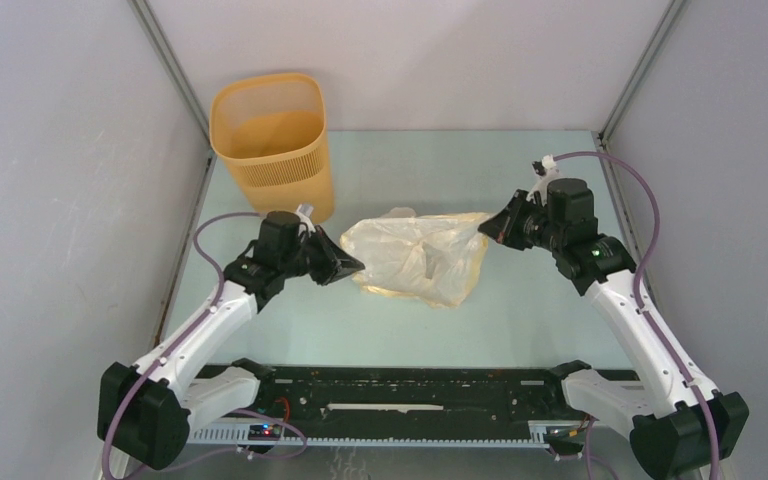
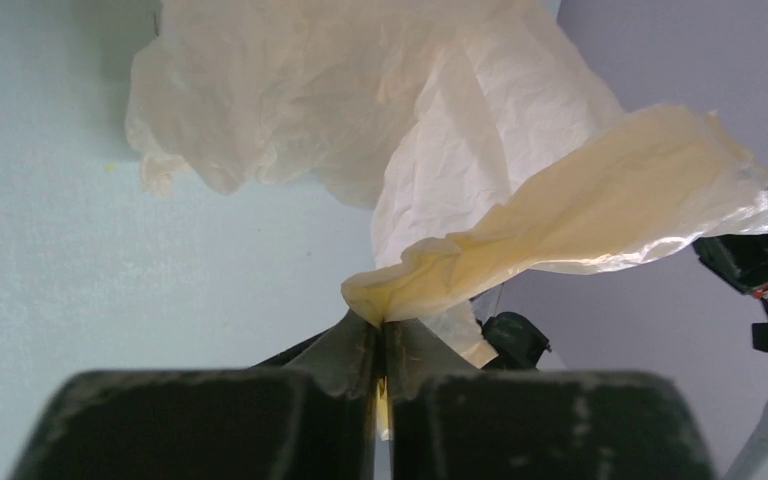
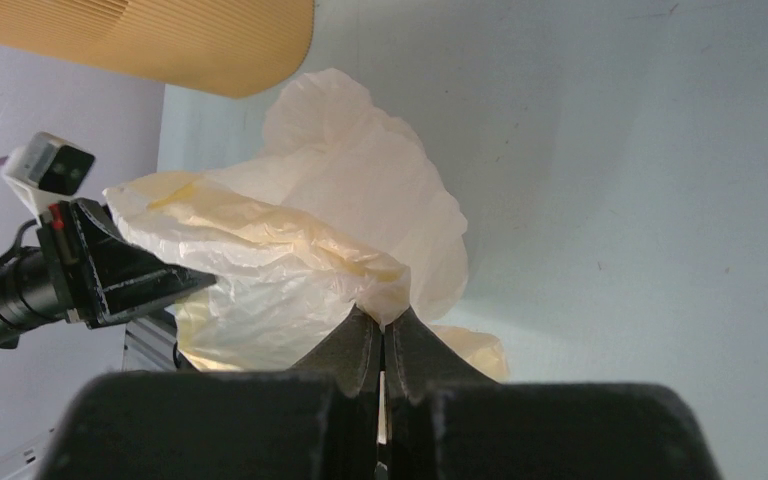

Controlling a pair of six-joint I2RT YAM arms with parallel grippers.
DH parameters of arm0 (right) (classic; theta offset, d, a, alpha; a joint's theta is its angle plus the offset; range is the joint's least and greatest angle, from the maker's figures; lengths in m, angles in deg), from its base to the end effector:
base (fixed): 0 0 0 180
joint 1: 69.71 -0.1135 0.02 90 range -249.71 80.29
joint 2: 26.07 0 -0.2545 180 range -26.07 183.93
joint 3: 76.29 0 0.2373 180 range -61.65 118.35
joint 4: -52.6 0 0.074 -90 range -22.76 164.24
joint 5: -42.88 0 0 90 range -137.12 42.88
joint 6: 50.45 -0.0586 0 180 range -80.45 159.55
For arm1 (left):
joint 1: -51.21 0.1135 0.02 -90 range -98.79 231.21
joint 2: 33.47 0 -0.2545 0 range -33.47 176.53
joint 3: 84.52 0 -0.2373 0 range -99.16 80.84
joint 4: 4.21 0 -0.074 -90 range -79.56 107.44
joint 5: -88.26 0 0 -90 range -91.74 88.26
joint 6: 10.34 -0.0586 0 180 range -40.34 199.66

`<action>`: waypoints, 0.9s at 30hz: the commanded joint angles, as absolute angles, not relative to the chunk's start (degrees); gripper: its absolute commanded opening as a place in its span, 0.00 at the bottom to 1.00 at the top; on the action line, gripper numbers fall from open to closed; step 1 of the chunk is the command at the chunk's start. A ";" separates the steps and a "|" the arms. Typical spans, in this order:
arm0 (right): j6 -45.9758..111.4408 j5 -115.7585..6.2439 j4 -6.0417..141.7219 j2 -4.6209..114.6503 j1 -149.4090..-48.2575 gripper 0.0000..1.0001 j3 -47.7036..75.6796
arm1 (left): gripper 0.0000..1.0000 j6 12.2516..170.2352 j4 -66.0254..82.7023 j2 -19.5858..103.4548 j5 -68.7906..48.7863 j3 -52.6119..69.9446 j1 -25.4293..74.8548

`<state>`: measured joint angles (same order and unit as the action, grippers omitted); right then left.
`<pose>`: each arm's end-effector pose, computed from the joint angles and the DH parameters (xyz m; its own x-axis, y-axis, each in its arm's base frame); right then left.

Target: Put the trash bags into the trash bin

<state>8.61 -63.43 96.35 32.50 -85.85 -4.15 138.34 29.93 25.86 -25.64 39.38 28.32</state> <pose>0.2169 0.0799 0.3209 -0.6713 0.3194 -0.6689 -0.1806 0.8047 0.5655 0.2013 -0.1107 0.2416 -0.8479 -0.4898 -0.2030 -0.1386 0.5744 -0.8067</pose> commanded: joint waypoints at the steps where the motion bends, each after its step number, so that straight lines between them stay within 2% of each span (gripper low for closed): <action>1: 12.22 -73.89 97.90 34.15 -81.37 0.02 -2.88 | 0.00 132.57 35.37 25.38 -23.44 34.02 29.86; 4: 15.99 -83.95 98.81 37.50 -79.42 0.23 -2.85 | 0.00 133.64 34.21 25.24 -25.62 35.48 30.97; 7: 18.69 -86.14 99.28 37.68 -79.29 0.58 -2.88 | 0.00 135.17 32.47 25.14 -26.64 36.38 31.04; 10: 19.50 -86.46 98.13 37.05 -79.21 0.76 -3.18 | 0.00 136.10 31.32 25.25 -27.22 36.58 31.08; 13: 20.19 -86.57 97.18 37.20 -78.71 0.80 -4.57 | 0.00 136.35 30.77 25.69 -27.57 36.48 31.04; 18: 19.91 -88.30 91.47 37.30 -77.99 0.80 -9.89 | 0.00 136.27 30.49 26.49 -28.69 35.81 31.16; 23: 13.87 -92.12 75.47 36.86 -77.18 0.77 -19.02 | 0.00 136.50 29.72 27.01 -29.48 35.66 31.17; 27: 10.63 -89.89 68.49 37.02 -77.70 0.75 -20.22 | 0.00 136.55 29.56 27.52 -30.27 35.17 31.21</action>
